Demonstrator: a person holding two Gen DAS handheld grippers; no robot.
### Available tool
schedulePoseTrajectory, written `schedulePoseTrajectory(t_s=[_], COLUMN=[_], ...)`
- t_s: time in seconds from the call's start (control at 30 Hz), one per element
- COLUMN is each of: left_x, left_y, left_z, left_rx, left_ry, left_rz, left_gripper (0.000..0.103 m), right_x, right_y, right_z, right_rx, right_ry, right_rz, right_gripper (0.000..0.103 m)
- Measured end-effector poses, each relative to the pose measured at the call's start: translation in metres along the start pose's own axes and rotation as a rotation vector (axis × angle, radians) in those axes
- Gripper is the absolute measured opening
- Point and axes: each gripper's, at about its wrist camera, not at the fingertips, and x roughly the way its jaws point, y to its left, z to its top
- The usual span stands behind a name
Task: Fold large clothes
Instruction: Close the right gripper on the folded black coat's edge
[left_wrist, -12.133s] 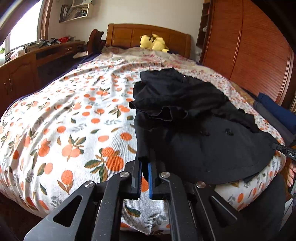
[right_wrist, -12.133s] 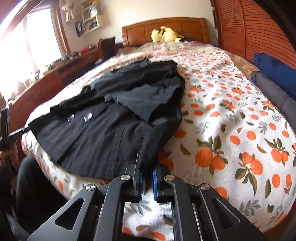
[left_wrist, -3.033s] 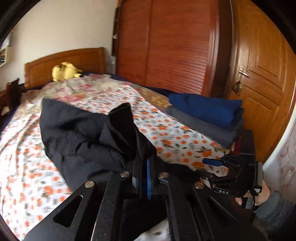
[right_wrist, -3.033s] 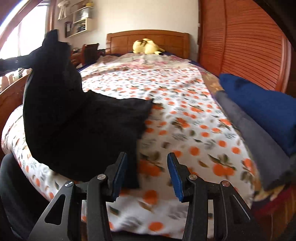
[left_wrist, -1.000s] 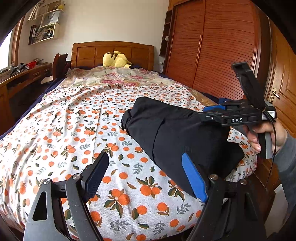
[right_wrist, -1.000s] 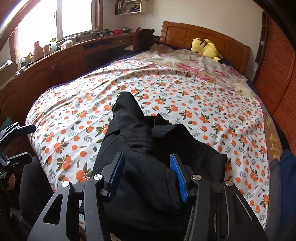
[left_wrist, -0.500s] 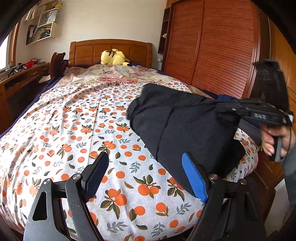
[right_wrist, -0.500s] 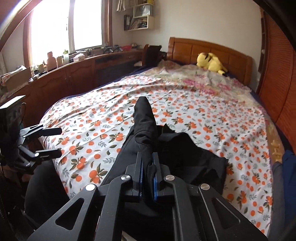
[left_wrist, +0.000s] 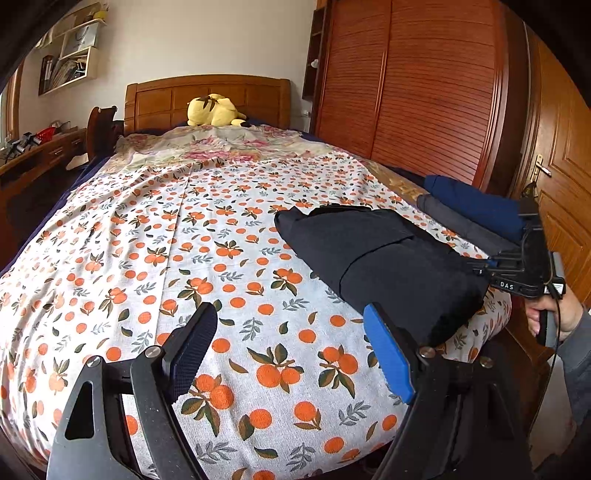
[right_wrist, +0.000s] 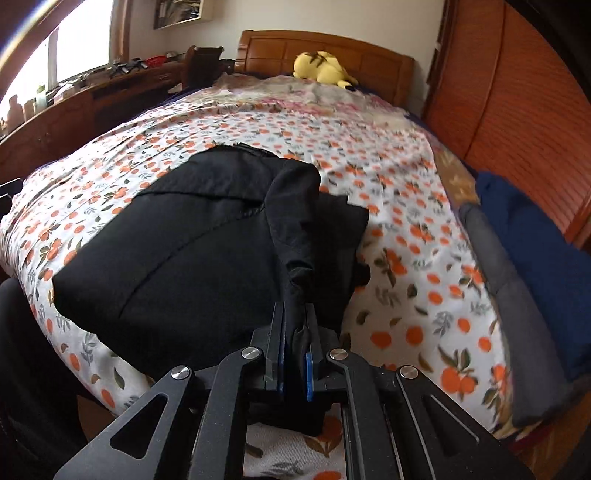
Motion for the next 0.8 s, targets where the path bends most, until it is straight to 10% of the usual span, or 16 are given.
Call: schedulePoseTrajectory(t_s=[0.23,0.47,0.8], left_x=[-0.002,-0.001,0.003], left_y=[-0.002,-0.005,-0.007], left_z=[-0.002,-0.006,-0.012], left_rx=[-0.002,0.002,-0.003], left_ry=[-0.001,0.005,0.015], left_rz=[-0.004,-0.01,-0.01], left_gripper=[0.082,0.082,0.082], right_x=[0.006,-0.022,-0.041], right_y=[0.0,0.006,0.031], right_z=[-0.004,-0.01,-0.002], right_rx=[0.038,0.045,0.03], right_ry=[0.004,-0.073,-0.191], right_rz=[0.012,-0.031,0.059], right_gripper=[0.011,0.045,0.05])
